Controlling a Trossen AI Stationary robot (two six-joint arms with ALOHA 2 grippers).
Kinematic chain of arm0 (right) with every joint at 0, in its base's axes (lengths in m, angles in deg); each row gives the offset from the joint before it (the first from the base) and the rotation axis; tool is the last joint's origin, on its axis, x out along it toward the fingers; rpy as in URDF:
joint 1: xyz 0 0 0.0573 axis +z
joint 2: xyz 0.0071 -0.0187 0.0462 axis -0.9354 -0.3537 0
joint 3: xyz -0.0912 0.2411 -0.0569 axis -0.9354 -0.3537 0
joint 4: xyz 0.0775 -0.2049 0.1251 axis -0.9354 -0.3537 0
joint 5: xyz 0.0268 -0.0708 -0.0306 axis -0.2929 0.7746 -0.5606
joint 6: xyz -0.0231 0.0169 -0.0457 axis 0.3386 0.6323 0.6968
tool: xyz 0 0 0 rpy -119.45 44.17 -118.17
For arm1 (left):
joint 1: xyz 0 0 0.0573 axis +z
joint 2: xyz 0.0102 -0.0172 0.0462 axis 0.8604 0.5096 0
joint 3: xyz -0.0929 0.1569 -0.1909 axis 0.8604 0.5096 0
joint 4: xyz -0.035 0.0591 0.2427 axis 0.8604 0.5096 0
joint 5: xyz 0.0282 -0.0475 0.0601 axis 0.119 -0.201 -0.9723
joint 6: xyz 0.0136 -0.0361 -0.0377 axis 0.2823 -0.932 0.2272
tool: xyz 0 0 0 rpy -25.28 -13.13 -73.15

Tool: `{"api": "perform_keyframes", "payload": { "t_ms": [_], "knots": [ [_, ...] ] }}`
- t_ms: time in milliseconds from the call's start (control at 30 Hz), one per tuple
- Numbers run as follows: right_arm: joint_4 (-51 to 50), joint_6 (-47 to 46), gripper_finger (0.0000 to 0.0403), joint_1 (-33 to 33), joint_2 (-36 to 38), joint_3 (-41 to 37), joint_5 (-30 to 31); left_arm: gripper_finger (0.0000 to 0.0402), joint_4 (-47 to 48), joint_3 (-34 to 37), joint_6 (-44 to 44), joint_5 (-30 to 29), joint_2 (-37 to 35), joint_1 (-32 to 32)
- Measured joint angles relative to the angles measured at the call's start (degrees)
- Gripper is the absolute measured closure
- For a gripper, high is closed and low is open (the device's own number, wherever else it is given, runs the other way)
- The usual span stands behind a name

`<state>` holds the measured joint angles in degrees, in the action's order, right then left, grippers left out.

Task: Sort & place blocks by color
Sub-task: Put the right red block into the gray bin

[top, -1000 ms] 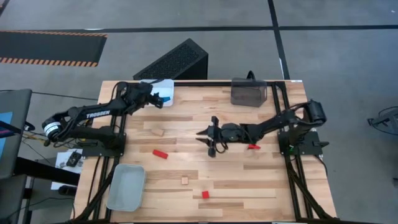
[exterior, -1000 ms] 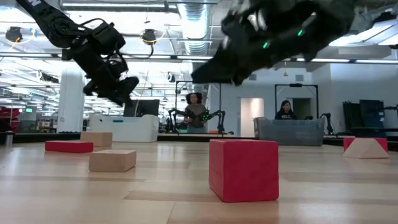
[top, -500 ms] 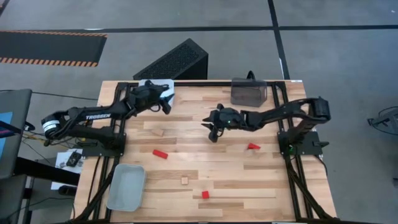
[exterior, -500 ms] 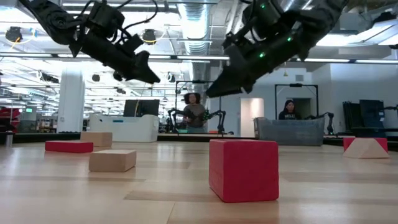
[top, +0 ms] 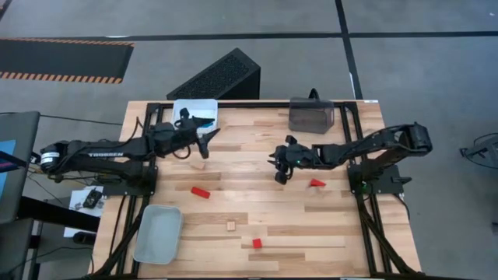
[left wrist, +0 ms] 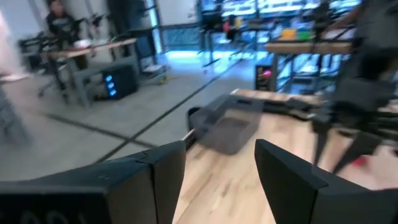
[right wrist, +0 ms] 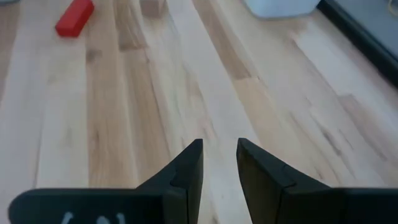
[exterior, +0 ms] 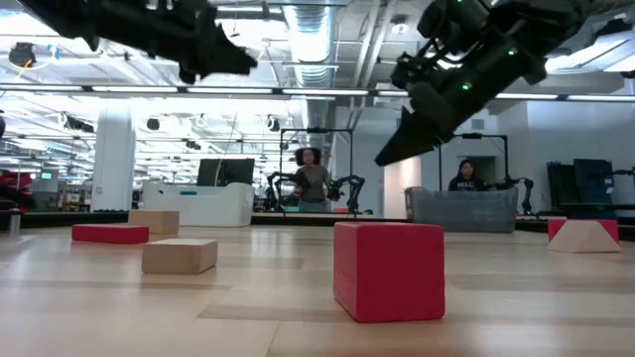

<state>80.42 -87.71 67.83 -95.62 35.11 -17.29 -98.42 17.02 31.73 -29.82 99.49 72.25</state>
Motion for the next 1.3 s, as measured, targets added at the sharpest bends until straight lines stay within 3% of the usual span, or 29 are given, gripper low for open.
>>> {"api": "perform_keyframes", "payload": {
  "t_ms": [333,633,933,1100,1300],
  "knots": [
    [-5.5,-1.6,0.0280,0.2,0.9,-0.3,-1.1,0.0216,1.0,0.0,0.2,-2.5,3.0,-10.0],
    [-37.1,-8.4,0.0280,1.8,6.4,7.4,-2.1,0.0217,-2.4,0.0,0.2,-9.8,10.8,-16.2],
    [-65.4,-23.0,0.0280,8.3,10.5,7.8,-6.8,0.0217,-10.3,0.0,0.8,-9.8,18.9,-18.6],
    [-69.7,-26.4,0.0280,14.9,10.8,7.5,-6.6,0.0217,-12.3,0.0,0.7,-9.8,21.6,-18.6],
    [-67.1,-28.4,0.0280,17.8,10.8,2.0,-6.4,0.0217,-13.1,0.0,0.7,-9.6,21.8,-18.6]
  ]
}}
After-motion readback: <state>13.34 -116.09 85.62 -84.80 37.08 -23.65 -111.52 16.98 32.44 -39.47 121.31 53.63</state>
